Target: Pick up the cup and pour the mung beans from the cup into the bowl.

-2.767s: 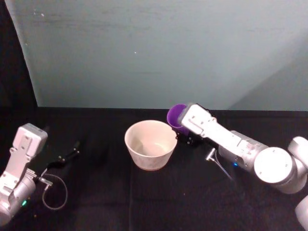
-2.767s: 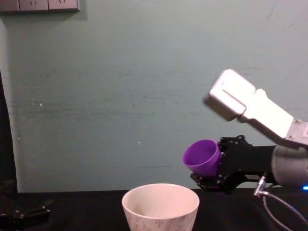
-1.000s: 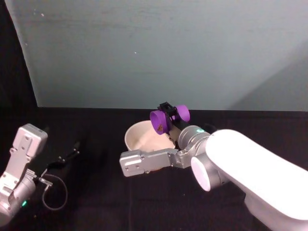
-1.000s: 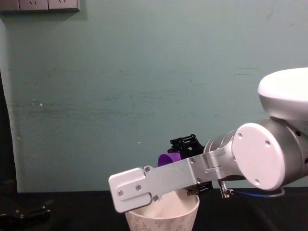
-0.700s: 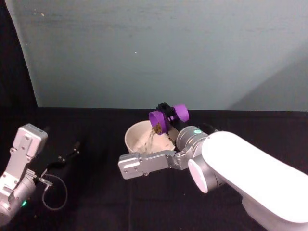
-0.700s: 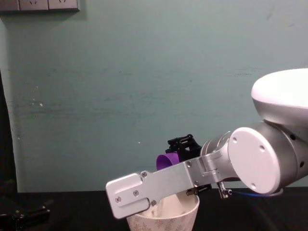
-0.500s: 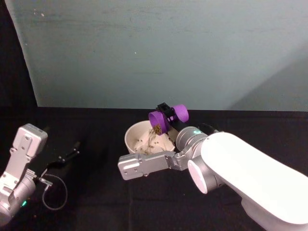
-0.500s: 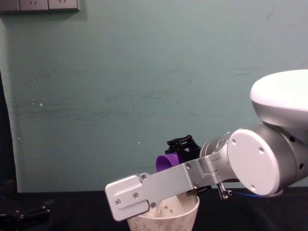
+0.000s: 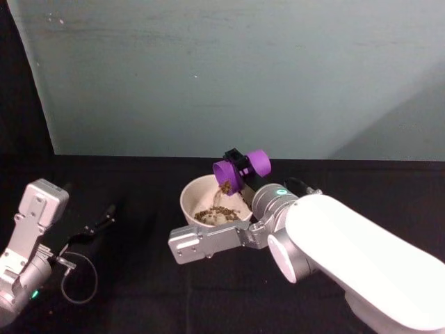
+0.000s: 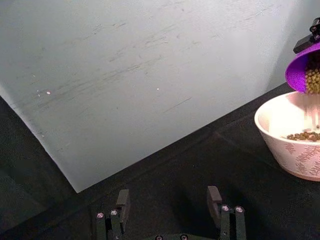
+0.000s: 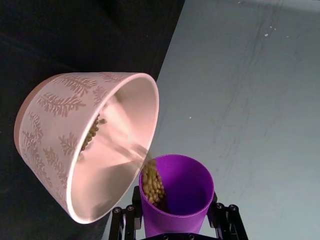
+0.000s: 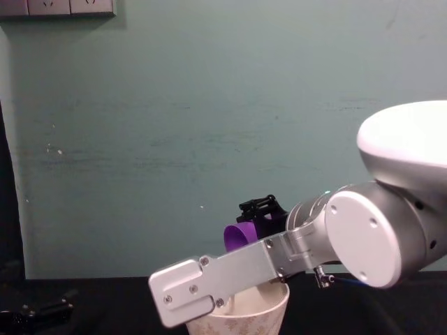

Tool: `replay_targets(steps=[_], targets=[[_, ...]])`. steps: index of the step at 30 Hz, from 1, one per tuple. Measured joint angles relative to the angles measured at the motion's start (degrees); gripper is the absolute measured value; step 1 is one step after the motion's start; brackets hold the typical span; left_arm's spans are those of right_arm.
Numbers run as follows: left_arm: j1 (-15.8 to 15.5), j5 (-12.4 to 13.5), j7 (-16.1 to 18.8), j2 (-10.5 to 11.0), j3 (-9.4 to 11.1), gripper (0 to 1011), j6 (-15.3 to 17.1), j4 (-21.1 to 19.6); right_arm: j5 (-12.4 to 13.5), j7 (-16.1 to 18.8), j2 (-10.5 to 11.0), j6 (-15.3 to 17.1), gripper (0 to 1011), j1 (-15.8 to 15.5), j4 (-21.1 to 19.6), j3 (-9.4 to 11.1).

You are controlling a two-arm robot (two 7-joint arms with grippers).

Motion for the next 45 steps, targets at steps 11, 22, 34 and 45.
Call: replay_targets(steps=[11, 22, 34, 45], targets=[[0.00, 0.00, 0.00, 0.00, 0.00, 1011, 0.00, 0.00, -4.21, 1.02, -0.57, -0.03, 731, -0.17, 0.24, -1.19], [0.00, 0.00, 0.00, 0.00, 0.00, 1011, 0.00, 0.00, -7.09, 1.27, -1.19, -0.24, 731, -0.91, 1.03, -1.45], [0.00, 0.00, 0.00, 0.00, 0.00, 1011, 0.00, 0.00, -19.48, 3.91, -0.64, 2.91, 731, 0.95, -0.22, -6.73], [0.00, 0.00, 0.00, 0.00, 0.00, 1011, 0.00, 0.00, -33.28, 8.32, -0.57, 3.69, 731, 3.21, 0.16, -12.63]])
